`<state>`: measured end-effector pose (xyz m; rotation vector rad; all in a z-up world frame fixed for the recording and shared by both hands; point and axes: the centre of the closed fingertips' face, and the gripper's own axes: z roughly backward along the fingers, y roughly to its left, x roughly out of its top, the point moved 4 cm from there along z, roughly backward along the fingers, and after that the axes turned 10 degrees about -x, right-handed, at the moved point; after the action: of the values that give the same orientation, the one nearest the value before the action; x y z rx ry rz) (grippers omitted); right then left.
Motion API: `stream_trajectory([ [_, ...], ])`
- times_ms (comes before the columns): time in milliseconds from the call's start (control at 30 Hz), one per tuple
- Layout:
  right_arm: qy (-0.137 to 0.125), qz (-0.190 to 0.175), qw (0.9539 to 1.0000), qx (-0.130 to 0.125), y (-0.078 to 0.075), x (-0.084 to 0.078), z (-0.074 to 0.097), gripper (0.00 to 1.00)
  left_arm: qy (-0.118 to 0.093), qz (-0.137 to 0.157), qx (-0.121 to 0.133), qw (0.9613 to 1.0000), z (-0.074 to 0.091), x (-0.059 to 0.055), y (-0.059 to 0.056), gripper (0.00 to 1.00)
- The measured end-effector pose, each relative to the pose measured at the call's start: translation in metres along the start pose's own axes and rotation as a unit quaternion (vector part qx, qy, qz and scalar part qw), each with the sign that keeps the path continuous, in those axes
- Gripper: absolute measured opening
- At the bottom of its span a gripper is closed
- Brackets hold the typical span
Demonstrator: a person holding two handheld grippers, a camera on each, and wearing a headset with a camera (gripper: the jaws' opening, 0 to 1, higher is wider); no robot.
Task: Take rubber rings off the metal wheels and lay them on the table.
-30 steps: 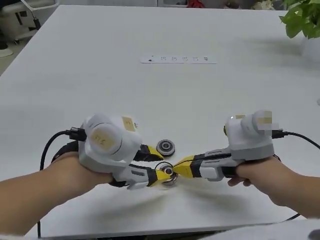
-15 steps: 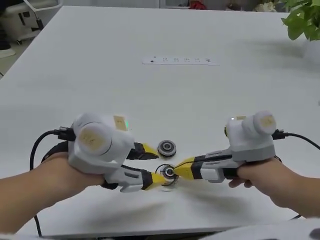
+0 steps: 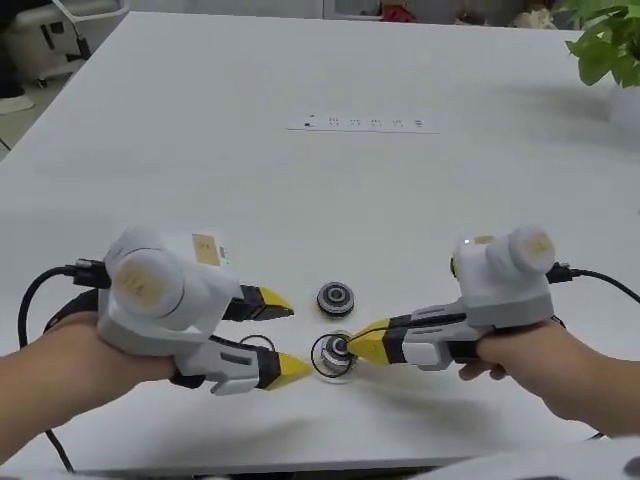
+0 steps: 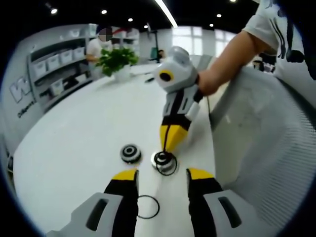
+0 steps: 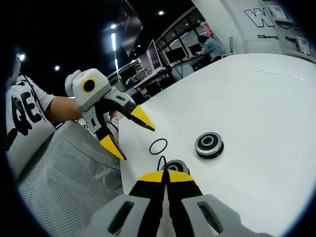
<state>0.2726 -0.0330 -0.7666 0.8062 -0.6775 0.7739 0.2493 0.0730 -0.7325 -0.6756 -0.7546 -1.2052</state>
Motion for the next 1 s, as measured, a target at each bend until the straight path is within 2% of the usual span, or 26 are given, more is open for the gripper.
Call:
stream_trajectory([
  [400,0.001,0.005,1.0000,0.004,0.006,0.003,0.002,0.00,-0.004,0.016,0.019,0.9997,0.019,-0.013,-0.001,0.43],
  [1000,-0.004,0.013,0.9998,0.012,0.009,0.013,0.001,0.00,-0.006,0.025,0.034,0.9991,0.032,-0.019,-0.002,0.45],
])
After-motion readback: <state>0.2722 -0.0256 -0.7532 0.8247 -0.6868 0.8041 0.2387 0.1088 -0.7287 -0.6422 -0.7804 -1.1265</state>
